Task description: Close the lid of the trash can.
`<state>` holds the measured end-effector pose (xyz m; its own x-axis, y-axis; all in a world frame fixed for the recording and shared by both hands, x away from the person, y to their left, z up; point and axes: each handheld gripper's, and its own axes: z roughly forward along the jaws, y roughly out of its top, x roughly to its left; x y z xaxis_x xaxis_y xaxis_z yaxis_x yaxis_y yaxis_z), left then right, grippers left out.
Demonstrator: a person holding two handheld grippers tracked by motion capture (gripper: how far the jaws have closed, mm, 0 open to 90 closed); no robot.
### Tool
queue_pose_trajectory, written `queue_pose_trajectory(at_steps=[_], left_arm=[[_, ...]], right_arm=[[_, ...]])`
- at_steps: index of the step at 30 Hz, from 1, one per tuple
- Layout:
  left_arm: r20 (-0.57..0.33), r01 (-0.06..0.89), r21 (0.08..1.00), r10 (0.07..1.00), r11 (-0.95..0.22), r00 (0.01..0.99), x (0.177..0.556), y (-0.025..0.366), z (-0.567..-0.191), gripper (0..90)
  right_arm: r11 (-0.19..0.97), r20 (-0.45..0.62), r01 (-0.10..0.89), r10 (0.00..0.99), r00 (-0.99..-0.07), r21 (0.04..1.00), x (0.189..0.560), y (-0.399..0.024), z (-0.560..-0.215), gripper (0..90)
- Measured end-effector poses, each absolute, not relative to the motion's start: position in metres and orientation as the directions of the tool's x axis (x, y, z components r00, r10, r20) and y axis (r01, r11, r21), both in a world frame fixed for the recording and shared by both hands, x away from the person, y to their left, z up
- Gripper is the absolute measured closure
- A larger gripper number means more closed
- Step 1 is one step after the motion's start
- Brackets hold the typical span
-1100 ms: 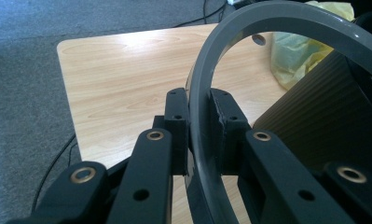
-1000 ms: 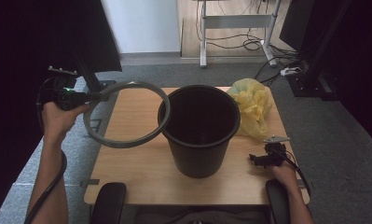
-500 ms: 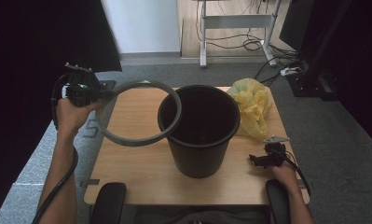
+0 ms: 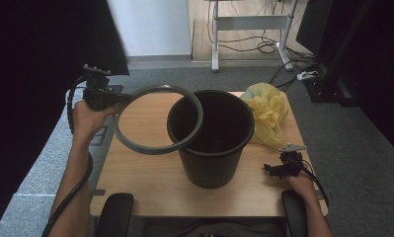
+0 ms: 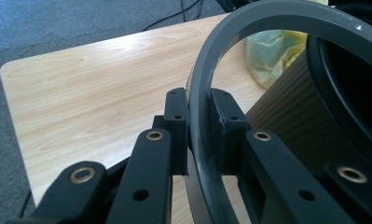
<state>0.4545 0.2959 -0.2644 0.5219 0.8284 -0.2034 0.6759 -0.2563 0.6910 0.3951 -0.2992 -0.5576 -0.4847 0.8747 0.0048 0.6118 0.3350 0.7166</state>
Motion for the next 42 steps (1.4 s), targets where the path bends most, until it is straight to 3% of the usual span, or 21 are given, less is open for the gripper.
queue_pose_trajectory(at_steps=[42], left_arm=[[-0.205, 0.634, 0.695, 0.752, -0.339, 0.627, 0.476, 0.211, -0.272, 78.2]], right_arm=[[0.347, 0.007, 0.605, 0.864, -0.503, 0.716, 0.393, -0.299, -0.558, 0.0]])
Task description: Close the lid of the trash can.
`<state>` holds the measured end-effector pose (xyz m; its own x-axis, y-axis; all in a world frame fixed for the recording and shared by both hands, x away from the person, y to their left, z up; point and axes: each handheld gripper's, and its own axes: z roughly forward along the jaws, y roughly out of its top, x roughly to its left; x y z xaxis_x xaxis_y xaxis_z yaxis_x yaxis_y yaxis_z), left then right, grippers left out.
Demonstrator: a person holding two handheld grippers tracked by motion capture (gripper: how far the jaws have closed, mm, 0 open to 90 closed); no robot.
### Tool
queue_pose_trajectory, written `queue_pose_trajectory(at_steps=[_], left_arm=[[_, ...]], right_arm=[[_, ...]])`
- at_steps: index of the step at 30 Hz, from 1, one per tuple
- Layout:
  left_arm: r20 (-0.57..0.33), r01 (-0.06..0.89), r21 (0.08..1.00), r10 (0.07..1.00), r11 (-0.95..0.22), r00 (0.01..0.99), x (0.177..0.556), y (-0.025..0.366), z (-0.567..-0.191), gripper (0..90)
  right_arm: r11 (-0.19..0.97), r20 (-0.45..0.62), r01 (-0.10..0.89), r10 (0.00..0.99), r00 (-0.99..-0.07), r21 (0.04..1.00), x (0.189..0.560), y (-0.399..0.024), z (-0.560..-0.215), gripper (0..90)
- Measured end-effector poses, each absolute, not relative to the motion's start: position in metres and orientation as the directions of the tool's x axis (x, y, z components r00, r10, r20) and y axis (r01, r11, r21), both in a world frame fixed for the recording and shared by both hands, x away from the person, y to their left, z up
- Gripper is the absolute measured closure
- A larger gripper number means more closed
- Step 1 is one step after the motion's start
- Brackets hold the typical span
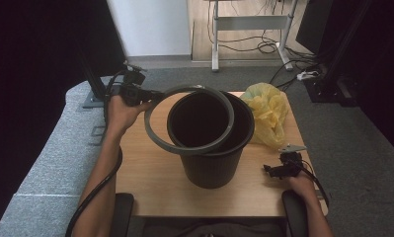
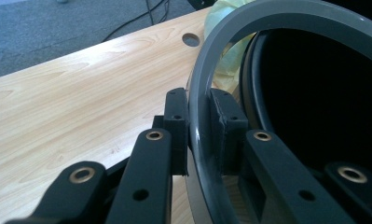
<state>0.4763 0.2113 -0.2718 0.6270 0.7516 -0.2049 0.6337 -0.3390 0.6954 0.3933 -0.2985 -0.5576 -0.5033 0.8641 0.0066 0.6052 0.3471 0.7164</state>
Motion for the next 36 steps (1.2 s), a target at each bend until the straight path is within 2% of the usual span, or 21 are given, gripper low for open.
queue_pose_trajectory(at_steps=[25, 36], left_arm=[[-0.189, 0.597, 0.704, 0.71, -0.384, 0.679, 0.487, 0.157, -0.273, 78.2], [-0.167, 0.588, 0.704, 0.712, -0.398, 0.682, 0.479, 0.154, -0.275, 77.7]], right_arm=[[0.354, 0.006, 0.602, 0.859, -0.512, 0.716, 0.392, -0.298, -0.557, 0.0], [0.354, 0.007, 0.601, 0.858, -0.514, 0.716, 0.392, -0.298, -0.557, 0.0]])
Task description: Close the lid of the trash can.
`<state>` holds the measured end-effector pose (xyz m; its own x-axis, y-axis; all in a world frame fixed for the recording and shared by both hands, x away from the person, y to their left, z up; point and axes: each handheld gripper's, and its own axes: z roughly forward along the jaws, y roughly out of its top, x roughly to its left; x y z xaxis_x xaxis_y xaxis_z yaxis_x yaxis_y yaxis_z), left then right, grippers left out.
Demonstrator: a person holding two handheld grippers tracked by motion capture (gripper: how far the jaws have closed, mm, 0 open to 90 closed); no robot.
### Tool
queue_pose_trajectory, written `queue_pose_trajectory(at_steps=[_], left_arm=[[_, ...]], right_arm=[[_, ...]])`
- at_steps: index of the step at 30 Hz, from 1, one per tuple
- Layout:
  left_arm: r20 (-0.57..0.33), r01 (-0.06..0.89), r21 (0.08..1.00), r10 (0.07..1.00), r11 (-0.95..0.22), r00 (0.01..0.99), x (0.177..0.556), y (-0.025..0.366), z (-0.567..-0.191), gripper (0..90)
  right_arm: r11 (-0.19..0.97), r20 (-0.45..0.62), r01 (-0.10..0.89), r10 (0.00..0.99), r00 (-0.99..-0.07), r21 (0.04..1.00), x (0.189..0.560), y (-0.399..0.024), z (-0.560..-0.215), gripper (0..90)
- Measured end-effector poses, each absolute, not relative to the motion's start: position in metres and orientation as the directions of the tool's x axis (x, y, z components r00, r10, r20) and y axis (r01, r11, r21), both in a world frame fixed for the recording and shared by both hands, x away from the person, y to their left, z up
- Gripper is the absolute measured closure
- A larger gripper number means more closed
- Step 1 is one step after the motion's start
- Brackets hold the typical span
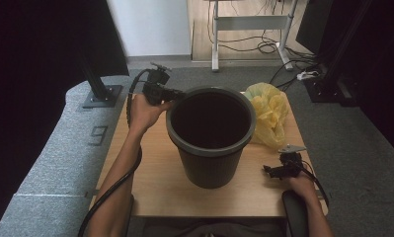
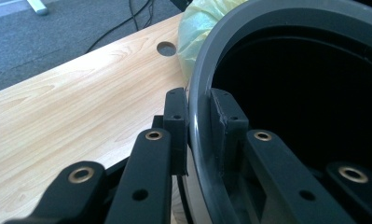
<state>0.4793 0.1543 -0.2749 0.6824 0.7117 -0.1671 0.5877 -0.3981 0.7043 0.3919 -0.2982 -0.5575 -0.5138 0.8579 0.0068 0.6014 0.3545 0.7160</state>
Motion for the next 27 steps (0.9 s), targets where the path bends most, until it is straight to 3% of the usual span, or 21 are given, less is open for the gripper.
queue_pose_trajectory(at_steps=[10, 15, 24, 27], left_arm=[[-0.143, 0.589, 0.697, 0.726, -0.409, 0.673, 0.4788, 0.1503, -0.2804, 77.4], [-0.172, 0.594, 0.704, 0.719, -0.388, 0.674, 0.4773, 0.1562, -0.2824, 77.2], [-0.114, 0.579, 0.695, 0.728, -0.428, 0.676, 0.4748, 0.1501, -0.2812, 76.9], [-0.132, 0.58, 0.692, 0.715, -0.429, 0.686, 0.4758, 0.151, -0.2813, 67.6]], right_arm=[[0.354, 0.007, 0.601, 0.858, -0.514, 0.716, 0.3918, -0.2981, -0.5575, 0.0], [0.356, 0.006, 0.6, 0.857, -0.516, 0.716, 0.3915, -0.2981, -0.5575, 0.0], [0.357, 0.006, 0.599, 0.856, -0.517, 0.717, 0.3913, -0.2981, -0.5575, 0.0], [0.357, 0.006, 0.599, 0.856, -0.517, 0.717, 0.3913, -0.2981, -0.5575, 0.0]])
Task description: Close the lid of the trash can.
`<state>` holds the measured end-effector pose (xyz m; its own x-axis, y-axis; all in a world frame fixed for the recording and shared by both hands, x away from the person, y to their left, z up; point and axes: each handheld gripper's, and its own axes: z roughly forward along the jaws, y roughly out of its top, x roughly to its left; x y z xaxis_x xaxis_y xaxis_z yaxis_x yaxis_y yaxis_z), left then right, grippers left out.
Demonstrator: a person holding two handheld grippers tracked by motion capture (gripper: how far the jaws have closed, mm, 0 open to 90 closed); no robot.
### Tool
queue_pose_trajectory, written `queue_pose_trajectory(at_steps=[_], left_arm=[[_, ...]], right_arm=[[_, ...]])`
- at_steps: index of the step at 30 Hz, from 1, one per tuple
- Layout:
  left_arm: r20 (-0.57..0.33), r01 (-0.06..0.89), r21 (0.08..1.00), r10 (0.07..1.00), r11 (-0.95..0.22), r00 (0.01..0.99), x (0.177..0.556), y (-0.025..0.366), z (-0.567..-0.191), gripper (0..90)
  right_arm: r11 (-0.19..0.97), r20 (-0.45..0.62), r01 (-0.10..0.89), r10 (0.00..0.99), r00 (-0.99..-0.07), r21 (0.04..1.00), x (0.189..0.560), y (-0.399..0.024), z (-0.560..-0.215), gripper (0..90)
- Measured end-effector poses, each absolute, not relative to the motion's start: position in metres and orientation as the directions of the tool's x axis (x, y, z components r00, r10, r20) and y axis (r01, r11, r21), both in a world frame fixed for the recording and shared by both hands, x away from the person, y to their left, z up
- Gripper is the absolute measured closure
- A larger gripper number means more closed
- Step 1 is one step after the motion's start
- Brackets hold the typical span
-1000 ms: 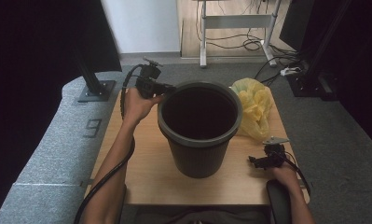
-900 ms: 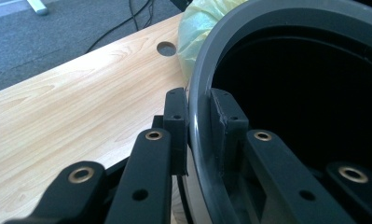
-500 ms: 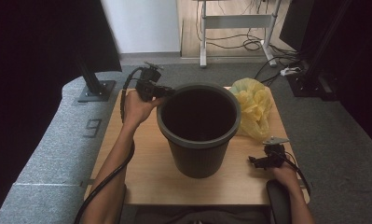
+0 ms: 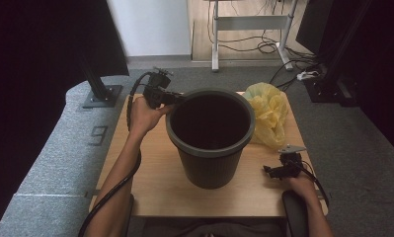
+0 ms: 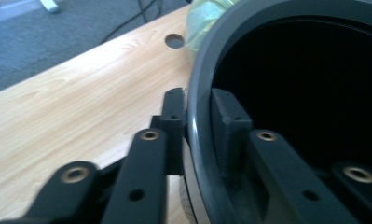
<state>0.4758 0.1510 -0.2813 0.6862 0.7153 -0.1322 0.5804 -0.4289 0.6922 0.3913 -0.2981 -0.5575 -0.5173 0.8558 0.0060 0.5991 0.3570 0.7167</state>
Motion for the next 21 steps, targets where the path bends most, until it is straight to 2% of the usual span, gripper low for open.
queue_pose_trajectory(at_steps=[3, 9, 12, 15, 21], left_arm=[[-0.14, 0.564, 0.689, 0.679, -0.456, 0.72, 0.475, 0.15, -0.279, 50.5], [-0.067, 0.513, 0.694, 0.664, -0.506, 0.745, 0.467, 0.145, -0.27, 23.5], [-0.086, 0.518, 0.709, 0.671, -0.479, 0.737, 0.466, 0.148, -0.264, 17.4], [-0.066, 0.504, 0.704, 0.66, -0.5, 0.748, 0.463, 0.152, -0.262, 11.8], [-0.067, 0.513, 0.703, 0.672, -0.493, 0.738, 0.46, 0.164, -0.261, 8.1]], right_arm=[[0.357, 0.006, 0.599, 0.855, -0.518, 0.717, 0.391, -0.298, -0.558, 0.0], [0.358, 0.006, 0.598, 0.855, -0.519, 0.717, 0.391, -0.298, -0.558, 0.0], [0.358, 0.006, 0.598, 0.855, -0.519, 0.717, 0.391, -0.298, -0.558, 0.0], [0.358, 0.007, 0.598, 0.854, -0.519, 0.717, 0.391, -0.298, -0.558, 0.0], [0.358, 0.006, 0.598, 0.854, -0.52, 0.717, 0.391, -0.298, -0.558, 0.0]])
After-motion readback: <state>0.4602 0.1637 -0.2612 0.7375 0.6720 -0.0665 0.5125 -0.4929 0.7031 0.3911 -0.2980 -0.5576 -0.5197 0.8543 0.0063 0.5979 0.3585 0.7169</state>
